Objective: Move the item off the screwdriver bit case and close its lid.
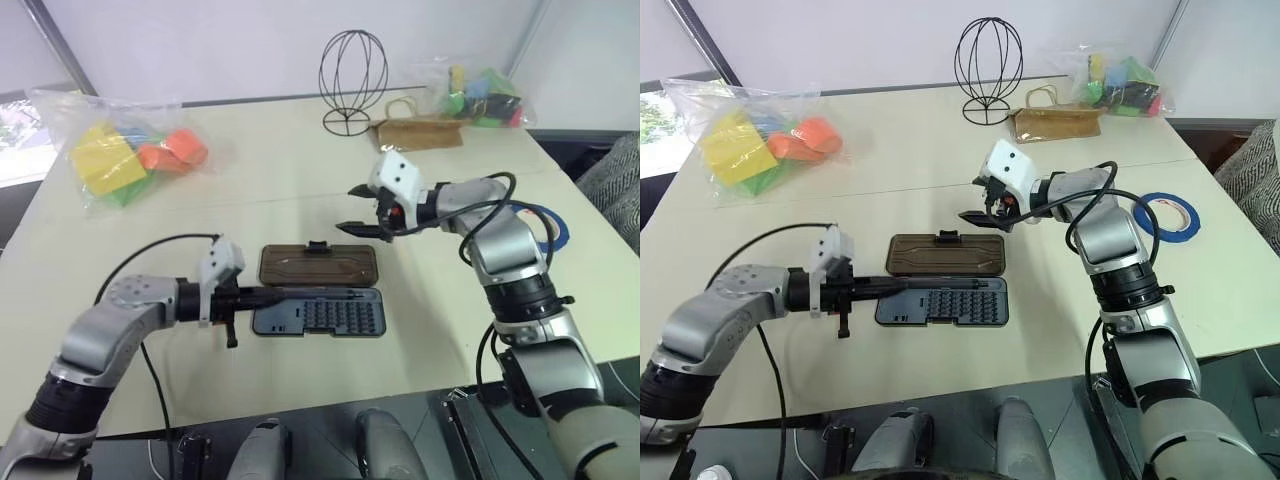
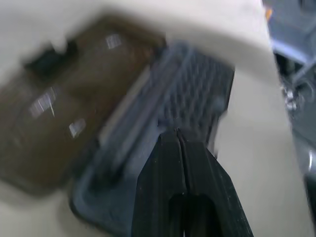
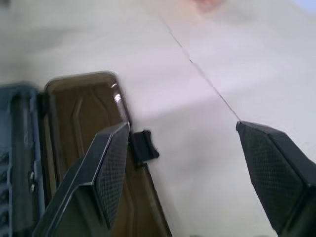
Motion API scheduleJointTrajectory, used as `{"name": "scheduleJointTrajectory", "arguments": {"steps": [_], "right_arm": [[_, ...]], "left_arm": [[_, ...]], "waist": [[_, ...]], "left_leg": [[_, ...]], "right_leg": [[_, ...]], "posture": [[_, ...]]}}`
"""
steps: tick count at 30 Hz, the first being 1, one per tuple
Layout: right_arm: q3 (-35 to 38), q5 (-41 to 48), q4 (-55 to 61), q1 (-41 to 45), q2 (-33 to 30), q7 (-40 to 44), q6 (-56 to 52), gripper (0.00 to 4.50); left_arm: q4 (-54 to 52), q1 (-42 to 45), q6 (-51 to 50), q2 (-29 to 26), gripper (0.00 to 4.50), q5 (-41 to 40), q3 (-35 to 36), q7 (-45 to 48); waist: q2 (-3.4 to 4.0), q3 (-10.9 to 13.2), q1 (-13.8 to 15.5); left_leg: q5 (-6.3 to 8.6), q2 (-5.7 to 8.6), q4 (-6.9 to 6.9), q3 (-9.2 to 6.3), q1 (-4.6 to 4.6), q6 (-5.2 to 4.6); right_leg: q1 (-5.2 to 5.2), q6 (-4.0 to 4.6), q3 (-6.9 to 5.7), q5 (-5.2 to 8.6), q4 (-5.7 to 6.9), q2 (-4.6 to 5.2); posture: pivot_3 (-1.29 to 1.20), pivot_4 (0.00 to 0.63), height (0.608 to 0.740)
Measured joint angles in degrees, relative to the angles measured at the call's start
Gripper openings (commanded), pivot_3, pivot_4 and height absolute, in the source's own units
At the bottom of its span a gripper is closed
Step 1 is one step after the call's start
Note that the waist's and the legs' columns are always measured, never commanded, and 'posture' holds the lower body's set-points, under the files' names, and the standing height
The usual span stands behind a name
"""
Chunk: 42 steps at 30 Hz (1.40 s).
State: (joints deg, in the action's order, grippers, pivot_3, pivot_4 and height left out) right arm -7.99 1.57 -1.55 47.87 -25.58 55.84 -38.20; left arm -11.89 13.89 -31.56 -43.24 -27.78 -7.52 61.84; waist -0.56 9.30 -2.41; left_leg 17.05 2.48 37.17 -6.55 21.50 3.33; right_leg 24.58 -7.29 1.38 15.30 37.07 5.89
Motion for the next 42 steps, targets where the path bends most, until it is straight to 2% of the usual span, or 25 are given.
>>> {"name": "scheduleJointTrajectory", "arguments": {"steps": [6,12,16,24,32,42], "right_arm": [[-0.8,1.1,3.3,0.0,0.7,-5.0,-7.9,3.58],[-6.1,1.0,1.7,1.3,-1.2,-3.1,-5.6,3.58],[-9.0,2.0,-6.5,5.4,-0.9,1.9,-4.4,3.58],[-14.8,-2.4,-29.6,8.2,-0.1,6.2,11.8,3.58],[-14.0,-4.2,-39.7,9.0,0.4,7.0,21.4,3.58],[-11.8,-5.3,-47.4,11.7,2.0,6.5,25.2,3.58]], "left_arm": [[4.7,1.0,5.9,1.8,0.0,4.2,-2.6,2.0],[7.1,2.1,8.8,3.3,0.0,6.0,-3.0,2.9],[7.4,2.1,9.8,3.7,0.0,6.5,-3.0,2.9],[7.2,1.4,10.7,4.5,0.0,6.6,-2.8,1.7],[5.5,-0.2,10.4,4.6,0.0,6.5,-2.0,0.1],[4.9,-0.7,9.6,4.5,0.0,6.3,-1.8,-0.1]], "waist": [[0.0,0.0,0.3],[0.0,0.0,-0.1],[0.0,0.0,-0.1],[0.0,0.0,-0.1],[0.0,0.0,-0.2],[0.0,0.0,-0.2]], "left_leg": [[0.01,0.04,0.04,0.03,0.03,-0.02],[0.03,0.03,0.04,0.07,0.0,-0.05],[0.03,0.02,0.04,0.07,-0.02,-0.05],[0.02,0.03,0.05,0.07,-0.02,-0.04],[0.02,0.01,0.04,0.07,-0.04,-0.03],[0.01,0.01,0.03,0.07,-0.04,-0.03]], "right_leg": [[-0.01,0.0,0.0,0.0,-0.01,0.01],[-0.01,0.0,-0.01,0.0,0.01,0.01],[-0.02,0.0,-0.01,0.0,0.03,0.0],[-0.03,0.0,-0.02,0.0,0.02,0.0],[-0.02,0.0,-0.02,0.0,0.03,0.0],[-0.02,0.0,-0.02,0.0,0.03,0.0]], "posture": [[0.0,0.15,0.74],[0.0,0.15,0.74],[0.0,0.15,0.74],[0.0,0.15,0.74],[0.0,0.15,0.74],[0.0,0.15,0.74]]}}
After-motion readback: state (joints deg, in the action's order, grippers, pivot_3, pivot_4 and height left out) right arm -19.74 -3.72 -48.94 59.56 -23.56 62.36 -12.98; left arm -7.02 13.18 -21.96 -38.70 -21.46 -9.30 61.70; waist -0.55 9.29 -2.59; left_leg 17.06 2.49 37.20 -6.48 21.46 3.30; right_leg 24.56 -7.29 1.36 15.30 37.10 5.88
